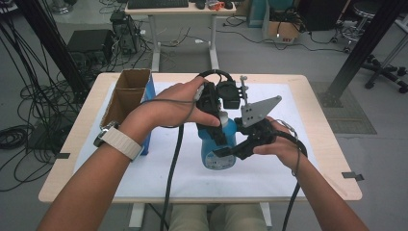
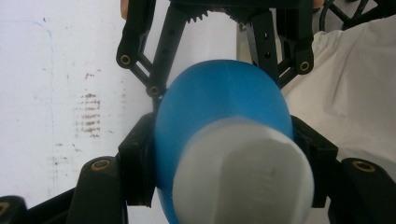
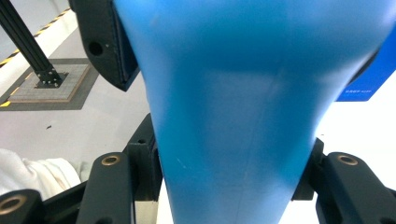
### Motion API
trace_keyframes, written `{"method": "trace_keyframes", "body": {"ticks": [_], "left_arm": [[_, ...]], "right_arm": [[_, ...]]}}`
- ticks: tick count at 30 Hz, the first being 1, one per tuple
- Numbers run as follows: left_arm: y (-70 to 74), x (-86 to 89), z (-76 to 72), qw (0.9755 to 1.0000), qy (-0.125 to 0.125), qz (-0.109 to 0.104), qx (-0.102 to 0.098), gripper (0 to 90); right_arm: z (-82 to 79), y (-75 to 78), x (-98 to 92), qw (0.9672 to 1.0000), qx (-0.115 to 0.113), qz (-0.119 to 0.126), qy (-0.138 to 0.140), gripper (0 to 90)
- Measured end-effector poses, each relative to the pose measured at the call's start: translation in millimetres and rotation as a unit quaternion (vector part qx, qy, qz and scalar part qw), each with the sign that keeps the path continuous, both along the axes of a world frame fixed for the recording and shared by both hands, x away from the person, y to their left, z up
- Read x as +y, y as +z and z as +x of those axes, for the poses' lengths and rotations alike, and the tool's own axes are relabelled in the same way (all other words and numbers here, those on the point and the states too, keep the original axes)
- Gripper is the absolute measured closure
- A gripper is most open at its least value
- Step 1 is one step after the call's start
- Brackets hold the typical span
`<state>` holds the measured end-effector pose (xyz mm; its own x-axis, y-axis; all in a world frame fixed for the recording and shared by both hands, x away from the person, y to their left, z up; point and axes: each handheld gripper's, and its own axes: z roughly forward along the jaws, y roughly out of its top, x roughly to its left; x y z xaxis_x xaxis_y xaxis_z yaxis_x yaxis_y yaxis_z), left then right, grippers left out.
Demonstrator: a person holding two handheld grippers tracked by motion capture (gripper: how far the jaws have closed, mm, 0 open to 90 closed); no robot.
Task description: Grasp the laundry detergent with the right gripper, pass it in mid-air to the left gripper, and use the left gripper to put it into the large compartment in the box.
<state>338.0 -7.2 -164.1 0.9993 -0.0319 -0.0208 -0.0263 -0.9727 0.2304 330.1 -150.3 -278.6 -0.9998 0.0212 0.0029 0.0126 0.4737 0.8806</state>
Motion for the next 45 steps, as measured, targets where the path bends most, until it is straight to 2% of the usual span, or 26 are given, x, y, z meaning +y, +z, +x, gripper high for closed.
{"method": "trace_keyframes", "body": {"ticks": [7,10,18,25,29,30,31,36,37,39,41,45], "left_arm": [[1.0,0.8,0.7,1.0,-0.006,-0.002,0.0,37.5],[0.9,1.1,-0.7,1.0,0.002,0.0,0.001,37.5],[1.5,1.9,0.2,1.0,-0.006,-0.001,-0.001,37.5],[2.5,2.8,-1.2,1.0,0.001,-0.002,0.0,37.5],[3.4,2.6,-1.2,1.0,0.0,0.0,-0.001,37.5],[3.7,2.2,-0.3,1.0,-0.006,0.002,-0.001,37.5],[3.6,2.3,-1.6,1.0,0.0,-0.001,-0.003,37.5],[3.9,0.4,-2.6,1.0,-0.002,0.004,-0.006,37.5],[3.9,-0.1,-1.8,0.9999,-0.007,0.003,-0.006,37.5],[1.6,0.2,-2.0,0.9999,0.0,-0.01,-0.003,37.6],[2.0,-0.4,-1.2,1.0,-0.005,-0.003,-0.002,37.6],[1.8,-0.7,-1.9,1.0,0.0,-0.003,-0.002,37.6]], "right_arm": [[-0.1,1.5,1.0,1.0,-0.002,0.0,-0.001,43.1],[-0.2,1.5,1.3,1.0,-0.002,-0.002,0.0,43.1],[-0.3,2.1,2.2,1.0,-0.001,-0.003,0.0,43.1],[-0.2,2.6,3.0,1.0,-0.002,-0.001,0.002,43.0],[-0.2,3.2,2.9,1.0,-0.003,0.0,0.002,42.9],[-0.4,3.3,2.9,1.0,-0.003,0.001,0.001,42.9],[-0.4,3.3,2.9,1.0,-0.003,0.001,0.001,42.9],[-0.5,2.9,2.9,1.0,-0.003,0.003,0.002,42.8],[-0.6,2.7,2.8,1.0,-0.005,0.003,0.002,42.7],[-1.0,2.6,2.3,1.0,-0.002,0.003,0.0,42.7],[-0.7,2.2,2.3,1.0,-0.004,0.005,0.001,42.6],[-1.0,1.5,2.1,1.0,-0.004,0.007,0.003,42.6]]}}
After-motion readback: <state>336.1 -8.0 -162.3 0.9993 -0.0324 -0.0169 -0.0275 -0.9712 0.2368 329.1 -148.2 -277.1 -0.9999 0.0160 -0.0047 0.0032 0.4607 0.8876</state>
